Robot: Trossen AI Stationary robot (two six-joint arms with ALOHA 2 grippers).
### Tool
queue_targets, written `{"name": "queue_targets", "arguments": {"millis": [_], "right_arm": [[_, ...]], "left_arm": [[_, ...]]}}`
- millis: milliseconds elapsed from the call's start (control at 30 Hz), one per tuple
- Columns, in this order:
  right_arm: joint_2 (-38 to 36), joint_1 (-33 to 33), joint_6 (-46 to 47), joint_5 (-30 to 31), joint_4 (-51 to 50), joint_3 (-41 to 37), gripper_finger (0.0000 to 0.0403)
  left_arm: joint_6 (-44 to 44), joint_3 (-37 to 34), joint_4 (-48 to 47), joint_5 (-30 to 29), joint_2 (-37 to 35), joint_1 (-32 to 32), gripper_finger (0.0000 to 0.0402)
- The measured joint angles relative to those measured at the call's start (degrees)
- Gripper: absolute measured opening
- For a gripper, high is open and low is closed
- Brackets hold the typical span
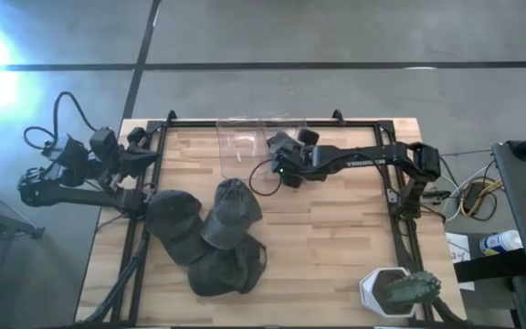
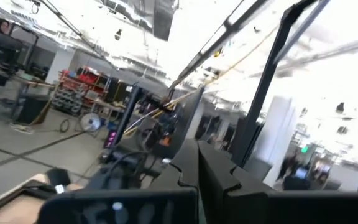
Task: Pick & Place hat
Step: Put the right gray cap into the right transparent bin
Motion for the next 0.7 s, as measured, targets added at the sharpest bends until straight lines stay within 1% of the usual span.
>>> {"name": "queue_targets", "arguments": {"millis": [67, 167, 267, 367, 500, 633, 700], "right_arm": [[0.02, -0.20, -3.02, -3.04, -0.23, 0.00, 0.0013], [-0.03, -0.47, -3.70, -6.18, -0.28, 0.00, 0.0021], [-0.14, -0.42, -3.14, -9.16, -0.58, 0.00, 0.0045], [-0.45, -0.45, -3.36, -13.06, -1.24, 0.02, 0.0079], [-1.66, 0.26, -3.14, -14.35, -2.26, -0.15, 0.0127], [-5.10, 1.06, -2.98, -14.37, -2.24, -0.20, 0.0169], [-6.63, 1.13, -2.43, -14.30, -2.70, -0.20, 0.0185]], "left_arm": [[-0.96, 0.00, 0.71, -0.02, 0.00, 0.02, 0.0000], [-0.52, 0.00, 2.33, -0.65, 0.02, 0.00, 0.0000], [-1.31, 0.00, 2.72, -1.34, 0.25, 0.01, 0.0000], [-3.50, 0.00, 2.43, -1.53, 1.47, 0.00, 0.0000], [-4.51, 0.00, 2.33, -2.17, 4.73, 0.00, 0.0000], [-4.46, 0.00, -0.26, -7.07, 9.15, 0.02, 0.0000], [-4.63, 0.00, -0.67, -8.28, 11.41, 0.02, 0.0000]]}}
